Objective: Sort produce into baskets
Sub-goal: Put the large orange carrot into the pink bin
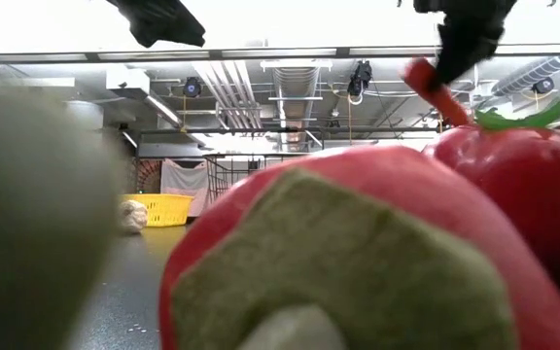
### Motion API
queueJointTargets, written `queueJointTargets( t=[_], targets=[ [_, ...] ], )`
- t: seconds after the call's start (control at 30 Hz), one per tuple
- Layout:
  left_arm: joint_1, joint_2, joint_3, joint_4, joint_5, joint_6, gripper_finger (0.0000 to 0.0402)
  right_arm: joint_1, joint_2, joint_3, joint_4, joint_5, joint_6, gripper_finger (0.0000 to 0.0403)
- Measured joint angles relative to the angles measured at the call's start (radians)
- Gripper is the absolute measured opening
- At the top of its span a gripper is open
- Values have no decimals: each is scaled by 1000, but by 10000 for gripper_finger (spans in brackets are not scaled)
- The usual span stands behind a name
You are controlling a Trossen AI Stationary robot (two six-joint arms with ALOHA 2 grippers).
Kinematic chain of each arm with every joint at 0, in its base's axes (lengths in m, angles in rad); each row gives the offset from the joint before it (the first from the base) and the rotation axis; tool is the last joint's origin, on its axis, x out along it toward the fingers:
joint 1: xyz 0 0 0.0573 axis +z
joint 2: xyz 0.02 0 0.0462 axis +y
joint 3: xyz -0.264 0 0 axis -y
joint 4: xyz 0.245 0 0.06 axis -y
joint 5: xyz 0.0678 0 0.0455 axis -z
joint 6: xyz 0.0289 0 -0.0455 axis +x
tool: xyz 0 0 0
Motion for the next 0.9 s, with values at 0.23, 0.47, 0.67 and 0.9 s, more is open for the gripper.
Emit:
queueJointTargets(
  t=[0.23, 0.47, 0.67, 0.9],
  targets=[
    [0, 0, 0, 5, 0, 4, 119, -126, -64, -6, 130, 243, -14, 122],
    [0, 0, 0, 6, 0, 4, 119, -241, -160, -119, 391, 253, -96, 121],
    [0, 0, 0, 6, 0, 4, 119, -355, -223, -252, 495, 202, -85, 121],
    [0, 0, 0, 6, 0, 1, 119, -497, -220, -340, 505, 173, -7, 119]
  ],
)
